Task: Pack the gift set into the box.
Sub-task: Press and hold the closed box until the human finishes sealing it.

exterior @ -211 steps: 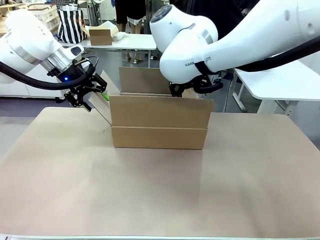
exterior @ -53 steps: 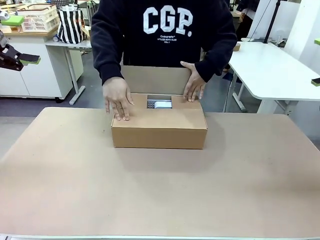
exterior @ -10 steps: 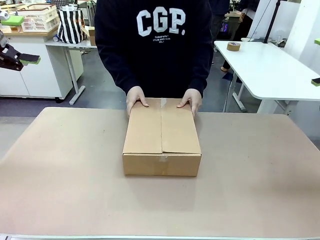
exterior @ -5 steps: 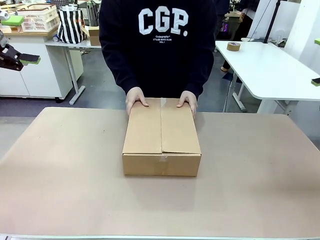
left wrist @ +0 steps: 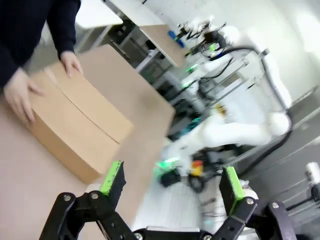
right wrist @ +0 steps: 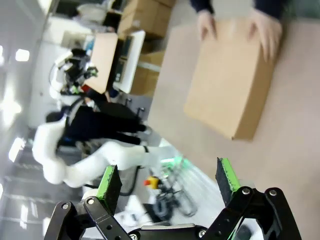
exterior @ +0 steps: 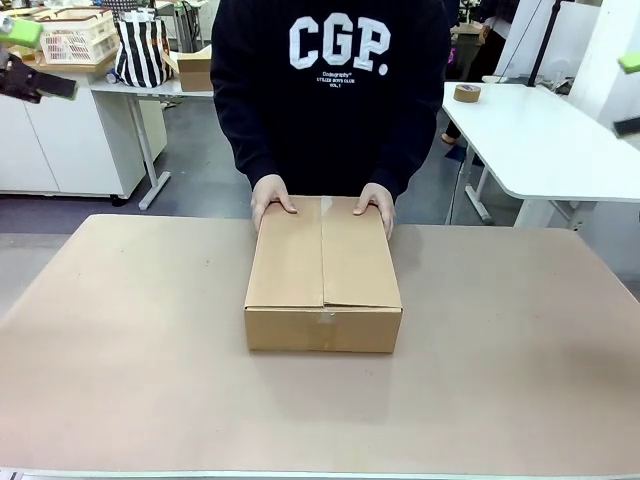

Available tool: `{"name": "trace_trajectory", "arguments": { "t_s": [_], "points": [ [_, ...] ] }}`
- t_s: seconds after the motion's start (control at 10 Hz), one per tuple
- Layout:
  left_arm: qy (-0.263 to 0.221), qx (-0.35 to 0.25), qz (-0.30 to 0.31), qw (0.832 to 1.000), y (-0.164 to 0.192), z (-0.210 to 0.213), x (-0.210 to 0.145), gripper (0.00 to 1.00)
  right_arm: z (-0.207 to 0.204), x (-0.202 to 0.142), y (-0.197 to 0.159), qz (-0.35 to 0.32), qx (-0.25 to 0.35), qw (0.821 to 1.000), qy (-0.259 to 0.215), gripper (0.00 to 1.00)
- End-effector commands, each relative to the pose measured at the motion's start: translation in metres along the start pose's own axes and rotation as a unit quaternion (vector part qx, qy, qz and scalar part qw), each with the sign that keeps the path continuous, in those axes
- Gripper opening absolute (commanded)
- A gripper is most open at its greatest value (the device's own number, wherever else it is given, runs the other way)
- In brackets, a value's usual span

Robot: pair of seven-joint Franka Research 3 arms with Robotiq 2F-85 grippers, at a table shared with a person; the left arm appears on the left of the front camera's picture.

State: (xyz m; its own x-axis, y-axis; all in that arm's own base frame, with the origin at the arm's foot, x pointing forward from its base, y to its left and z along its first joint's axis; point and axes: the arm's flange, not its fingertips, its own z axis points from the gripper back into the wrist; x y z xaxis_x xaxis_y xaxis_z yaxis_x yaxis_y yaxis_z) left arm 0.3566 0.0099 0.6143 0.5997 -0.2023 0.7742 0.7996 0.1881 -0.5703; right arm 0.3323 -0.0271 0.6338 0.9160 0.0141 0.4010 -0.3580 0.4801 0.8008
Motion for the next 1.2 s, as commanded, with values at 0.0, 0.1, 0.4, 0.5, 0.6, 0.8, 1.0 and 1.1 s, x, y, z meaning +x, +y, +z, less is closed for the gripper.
{"name": "trace_trajectory", "arguments": {
  "t_s": [0.0, 0.1, 0.4, 0.5, 0.6, 0.8, 1.0, 1.1],
  "points": [
    [-0.010, 0.115, -0.254, 0.960, 0.017, -0.035, -0.003, 1.00, -0.046, 0.010, 0.007, 0.296, 0.108, 0.948, -0.045, 1.00],
    [0.014, 0.133, -0.310, 0.941, 0.019, -0.051, 0.000, 1.00, -0.064, 0.013, 0.009, 0.343, 0.165, 0.925, -0.003, 1.00],
    [0.030, 0.048, -0.264, 0.963, 0.041, -0.069, 0.007, 1.00, -0.114, 0.009, -0.001, 0.297, -0.005, 0.950, 0.095, 1.00],
    [0.049, 0.088, -0.297, 0.950, 0.021, -0.064, 0.014, 1.00, -0.088, 0.009, 0.031, 0.304, 0.102, 0.947, 0.033, 1.00],
    [0.049, 0.088, -0.297, 0.950, 0.021, -0.064, 0.014, 1.00, -0.088, 0.009, 0.031, 0.304, 0.102, 0.947, 0.033, 1.00],
    [0.049, 0.081, -0.299, 0.949, 0.032, -0.071, 0.010, 1.00, -0.104, 0.009, 0.024, 0.442, -0.063, 0.892, 0.064, 1.00],
    [0.030, 0.102, -0.392, 0.914, 0.071, -0.129, 0.001, 1.00, -0.179, 0.018, 0.007, 0.616, -0.120, 0.778, 0.027, 1.00],
    [0.019, 0.074, -0.400, 0.913, 0.090, -0.150, -0.009, 1.00, -0.206, 0.019, -0.007, 0.635, -0.081, 0.768, -0.002, 1.00]
  ]
}}
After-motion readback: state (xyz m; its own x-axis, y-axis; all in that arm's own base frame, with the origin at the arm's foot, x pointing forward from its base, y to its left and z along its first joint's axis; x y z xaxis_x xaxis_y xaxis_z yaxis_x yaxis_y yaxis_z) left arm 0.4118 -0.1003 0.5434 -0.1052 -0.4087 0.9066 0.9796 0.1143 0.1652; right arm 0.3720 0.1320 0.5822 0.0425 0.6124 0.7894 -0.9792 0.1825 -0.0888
